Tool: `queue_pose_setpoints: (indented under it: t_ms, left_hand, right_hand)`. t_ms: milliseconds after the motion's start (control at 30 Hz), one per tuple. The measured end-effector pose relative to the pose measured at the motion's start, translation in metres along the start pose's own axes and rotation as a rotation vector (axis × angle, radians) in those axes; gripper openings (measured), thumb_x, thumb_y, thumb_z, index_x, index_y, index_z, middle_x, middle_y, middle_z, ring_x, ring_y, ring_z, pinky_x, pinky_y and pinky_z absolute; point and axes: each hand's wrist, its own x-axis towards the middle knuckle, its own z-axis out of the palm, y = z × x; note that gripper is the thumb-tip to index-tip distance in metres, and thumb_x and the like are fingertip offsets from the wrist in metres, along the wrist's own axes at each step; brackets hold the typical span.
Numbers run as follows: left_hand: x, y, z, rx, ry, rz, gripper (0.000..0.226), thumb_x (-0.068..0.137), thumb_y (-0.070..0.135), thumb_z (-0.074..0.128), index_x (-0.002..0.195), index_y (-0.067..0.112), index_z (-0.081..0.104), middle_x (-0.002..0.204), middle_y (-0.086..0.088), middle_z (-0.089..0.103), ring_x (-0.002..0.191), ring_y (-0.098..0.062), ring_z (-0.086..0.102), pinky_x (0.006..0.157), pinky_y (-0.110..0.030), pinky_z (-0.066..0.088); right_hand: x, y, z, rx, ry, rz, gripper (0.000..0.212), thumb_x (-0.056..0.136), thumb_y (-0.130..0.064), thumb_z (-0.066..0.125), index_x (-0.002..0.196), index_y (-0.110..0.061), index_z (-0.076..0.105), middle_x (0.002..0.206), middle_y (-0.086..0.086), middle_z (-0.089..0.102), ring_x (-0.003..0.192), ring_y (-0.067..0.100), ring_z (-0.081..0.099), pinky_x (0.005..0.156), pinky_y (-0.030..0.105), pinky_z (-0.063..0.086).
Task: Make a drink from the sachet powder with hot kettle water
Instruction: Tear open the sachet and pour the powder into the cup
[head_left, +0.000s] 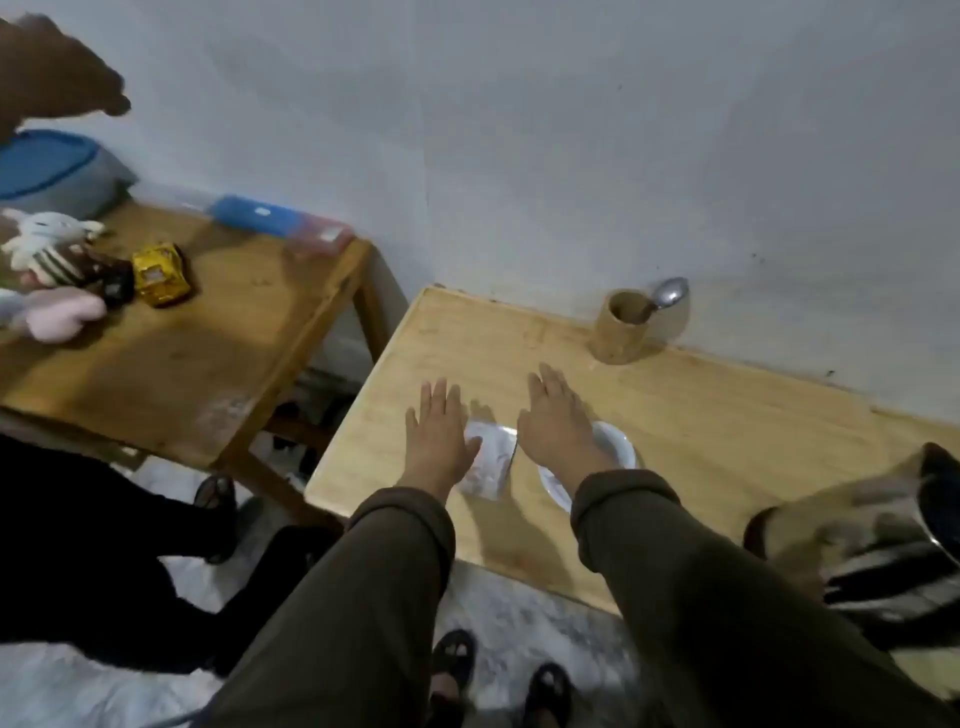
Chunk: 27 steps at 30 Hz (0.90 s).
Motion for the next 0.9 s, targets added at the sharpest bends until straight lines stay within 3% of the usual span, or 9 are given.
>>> queue_pose_setpoints:
  t_ms: [167, 333, 433, 600, 767, 833, 900]
  left_hand:
    - [0.005, -0.014, 0.033, 0.006, -0.116, -0.010, 0.087, 0.089, 0.052, 0.050, 0.153, 0.018, 0.002, 0.163, -0.004, -0.005, 0.151, -0.025, -0.008, 0.119, -0.045, 0.015]
    - [0.010, -0.026, 0.047, -0.066, -0.096, 0.035, 0.090, 0.083, 0.048, 0.061, 0.152, 0.016, 0.013, 0.162, -0.005, 0.008, 0.151, -0.025, 0.001, 0.115, -0.041, 0.022]
    - [0.012, -0.030, 0.051, -0.093, -0.092, 0.061, 0.089, 0.081, 0.046, 0.064, 0.151, 0.016, 0.017, 0.161, -0.005, 0.011, 0.151, -0.025, 0.003, 0.115, -0.040, 0.023]
    - [0.017, -0.033, 0.052, -0.117, -0.084, 0.105, 0.093, 0.077, 0.045, 0.069, 0.150, 0.017, 0.020, 0.160, -0.002, 0.017, 0.151, -0.023, 0.006, 0.114, -0.039, 0.025]
    - [0.025, -0.031, 0.046, -0.160, -0.078, 0.111, 0.094, 0.074, 0.038, 0.075, 0.149, 0.017, 0.023, 0.159, -0.002, 0.021, 0.150, -0.021, 0.010, 0.116, -0.038, 0.024]
    - [0.029, -0.029, 0.042, -0.221, -0.057, 0.112, 0.085, 0.073, 0.033, 0.075, 0.144, 0.017, 0.033, 0.152, -0.003, 0.035, 0.145, -0.022, 0.026, 0.112, -0.038, 0.030]
    - [0.033, -0.026, 0.037, -0.379, -0.029, 0.074, 0.060, 0.076, 0.028, 0.073, 0.130, 0.018, 0.049, 0.132, -0.004, 0.056, 0.126, -0.022, 0.050, 0.103, -0.036, 0.043]
  right_hand:
    - [0.026, -0.005, 0.026, 0.050, -0.179, 0.063, 0.052, 0.093, -0.008, 0.043, 0.144, -0.005, 0.031, 0.156, 0.012, 0.020, 0.144, 0.028, 0.024, 0.114, 0.035, 0.028]
    - [0.044, -0.004, 0.052, 0.046, -0.240, 0.109, 0.042, 0.088, -0.012, 0.049, 0.129, -0.007, 0.050, 0.130, 0.018, 0.055, 0.117, 0.037, 0.055, 0.097, 0.040, 0.049]
    - [0.047, -0.006, 0.059, 0.003, -0.256, 0.090, 0.035, 0.088, -0.010, 0.047, 0.123, -0.006, 0.053, 0.122, 0.019, 0.058, 0.109, 0.038, 0.058, 0.088, 0.038, 0.050]
    - [0.058, -0.007, 0.059, -0.008, -0.210, 0.126, 0.039, 0.088, -0.011, 0.050, 0.126, -0.007, 0.053, 0.128, 0.017, 0.057, 0.114, 0.036, 0.056, 0.095, 0.039, 0.050]
    - [0.059, -0.011, 0.049, 0.044, -0.139, 0.156, 0.030, 0.094, -0.012, 0.043, 0.115, 0.001, 0.060, 0.122, 0.019, 0.061, 0.114, 0.034, 0.055, 0.098, 0.039, 0.046]
    - [0.059, -0.014, 0.044, 0.092, -0.177, 0.162, 0.030, 0.095, -0.009, 0.042, 0.114, 0.003, 0.062, 0.122, 0.020, 0.062, 0.114, 0.034, 0.056, 0.097, 0.037, 0.046]
    - [0.058, -0.015, 0.036, 0.150, -0.187, 0.157, 0.028, 0.094, -0.009, 0.046, 0.116, 0.000, 0.061, 0.124, 0.017, 0.061, 0.116, 0.032, 0.055, 0.096, 0.034, 0.045]
